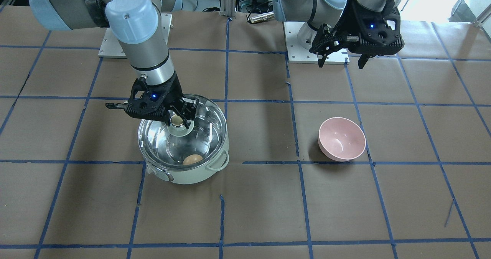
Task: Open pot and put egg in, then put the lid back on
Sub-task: 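Lower the glass lid onto the pot with the right gripper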
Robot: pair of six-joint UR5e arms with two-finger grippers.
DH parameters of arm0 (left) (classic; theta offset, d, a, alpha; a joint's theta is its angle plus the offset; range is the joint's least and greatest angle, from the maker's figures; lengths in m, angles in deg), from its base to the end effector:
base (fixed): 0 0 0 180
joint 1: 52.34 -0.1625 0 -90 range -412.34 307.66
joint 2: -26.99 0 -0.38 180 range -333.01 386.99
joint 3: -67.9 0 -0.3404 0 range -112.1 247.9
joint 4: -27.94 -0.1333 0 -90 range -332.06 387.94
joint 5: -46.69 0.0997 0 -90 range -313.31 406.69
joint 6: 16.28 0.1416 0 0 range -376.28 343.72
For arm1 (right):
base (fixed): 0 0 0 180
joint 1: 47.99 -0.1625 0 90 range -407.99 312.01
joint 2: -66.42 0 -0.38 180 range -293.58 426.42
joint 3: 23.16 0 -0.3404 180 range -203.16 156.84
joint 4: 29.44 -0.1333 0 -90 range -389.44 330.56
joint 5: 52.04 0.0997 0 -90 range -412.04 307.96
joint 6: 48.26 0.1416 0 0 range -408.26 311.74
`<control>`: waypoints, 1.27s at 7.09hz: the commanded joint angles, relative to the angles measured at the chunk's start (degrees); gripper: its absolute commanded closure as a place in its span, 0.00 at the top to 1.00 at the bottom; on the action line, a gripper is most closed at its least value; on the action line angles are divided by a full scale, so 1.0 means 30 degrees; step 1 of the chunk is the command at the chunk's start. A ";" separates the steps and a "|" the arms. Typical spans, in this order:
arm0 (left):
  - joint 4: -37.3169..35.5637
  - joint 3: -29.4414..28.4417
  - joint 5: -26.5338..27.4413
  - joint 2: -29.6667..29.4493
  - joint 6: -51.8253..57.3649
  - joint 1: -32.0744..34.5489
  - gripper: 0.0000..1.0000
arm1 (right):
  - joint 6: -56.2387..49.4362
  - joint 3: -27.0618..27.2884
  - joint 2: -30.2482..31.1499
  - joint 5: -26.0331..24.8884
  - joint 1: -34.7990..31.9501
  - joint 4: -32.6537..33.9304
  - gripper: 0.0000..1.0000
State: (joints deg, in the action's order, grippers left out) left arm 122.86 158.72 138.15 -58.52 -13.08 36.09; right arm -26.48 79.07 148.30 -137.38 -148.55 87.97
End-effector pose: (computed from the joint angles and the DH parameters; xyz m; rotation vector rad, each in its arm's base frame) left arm -0.1185 -0.4099 0.4194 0.0448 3.1165 0.0356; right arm 0.2320 -0.4543 0.2925 0.2882 3.0121 -0.1450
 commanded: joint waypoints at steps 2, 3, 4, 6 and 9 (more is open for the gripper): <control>0.0000 0.0019 -0.0019 0.0000 0.0047 -0.0006 1.00 | 0.0238 0.0025 0.0098 0.0000 0.0006 0.0032 0.29; 0.0000 0.0019 -0.0019 0.0000 0.0047 -0.0006 1.00 | 0.0296 0.0025 0.0157 0.0000 -0.0023 0.0033 0.29; 0.0000 0.0019 -0.0019 0.0000 0.0047 -0.0006 1.00 | 0.0297 0.0025 0.0187 0.0000 -0.0023 0.0004 0.29; -0.0029 0.0019 -0.0019 0.0000 0.0047 -0.0006 1.00 | 0.0355 0.0025 0.0216 -0.0029 -0.0053 0.0003 0.29; -0.0030 0.0048 -0.0019 0.0000 0.0047 -0.0006 1.00 | 0.0734 0.0083 0.0216 -0.0029 -0.0082 -0.0259 0.28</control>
State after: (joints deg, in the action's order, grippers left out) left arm 122.78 158.81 138.09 -58.52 -12.94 36.07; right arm -24.93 79.27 148.94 -137.46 -148.77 87.61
